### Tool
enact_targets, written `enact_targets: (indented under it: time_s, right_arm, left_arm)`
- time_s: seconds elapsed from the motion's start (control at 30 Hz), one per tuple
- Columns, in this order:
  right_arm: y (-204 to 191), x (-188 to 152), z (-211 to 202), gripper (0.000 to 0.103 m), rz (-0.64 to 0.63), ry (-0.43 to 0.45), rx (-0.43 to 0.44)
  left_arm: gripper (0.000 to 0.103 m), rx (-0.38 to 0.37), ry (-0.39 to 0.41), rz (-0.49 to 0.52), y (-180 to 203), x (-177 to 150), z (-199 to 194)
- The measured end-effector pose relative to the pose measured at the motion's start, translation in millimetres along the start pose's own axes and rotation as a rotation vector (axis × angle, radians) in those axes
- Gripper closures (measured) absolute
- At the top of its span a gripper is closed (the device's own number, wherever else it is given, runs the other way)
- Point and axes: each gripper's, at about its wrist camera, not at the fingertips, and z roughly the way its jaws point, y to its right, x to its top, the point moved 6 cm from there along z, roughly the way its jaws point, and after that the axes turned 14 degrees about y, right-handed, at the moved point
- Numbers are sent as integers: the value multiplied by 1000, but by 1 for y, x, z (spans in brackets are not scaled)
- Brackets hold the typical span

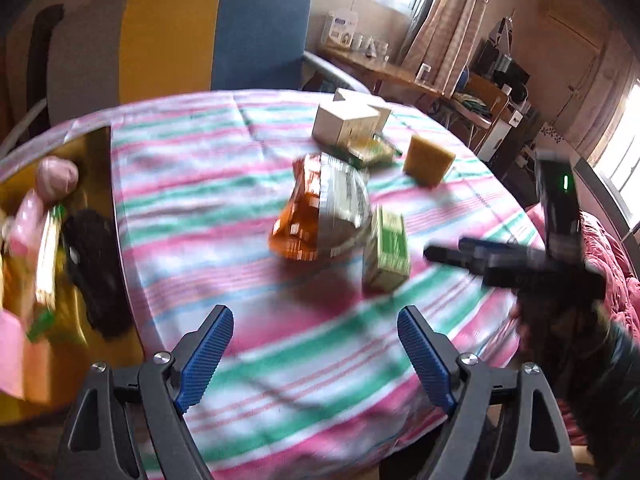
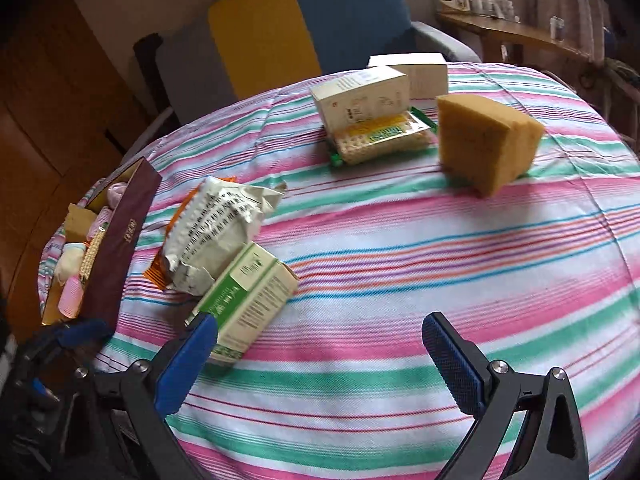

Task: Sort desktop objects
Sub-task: 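Lower left tool over orange-white snack bag while right tool approaches green oil box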

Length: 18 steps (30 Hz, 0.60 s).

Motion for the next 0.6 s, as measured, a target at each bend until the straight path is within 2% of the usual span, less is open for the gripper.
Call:
enact_targets:
  time_s: [0.13,0.23,0.43,0.6]
  right_arm:
    - [1,-12,4,0,-19,11,-30]
    - [-2,-15,7,0,-44,21,-44]
    - [-1,-15,8,0,-41,56,-28]
    - [-3,-18,7,0,-67,82,-31]
  left_arm:
    - [17,-4,12,24,6,31,13]
    - [17,-21,-11,49,13,45,30]
    - [17,-8,-72,90,19,52,66]
    - [17,-12,-97,77,19,60,87]
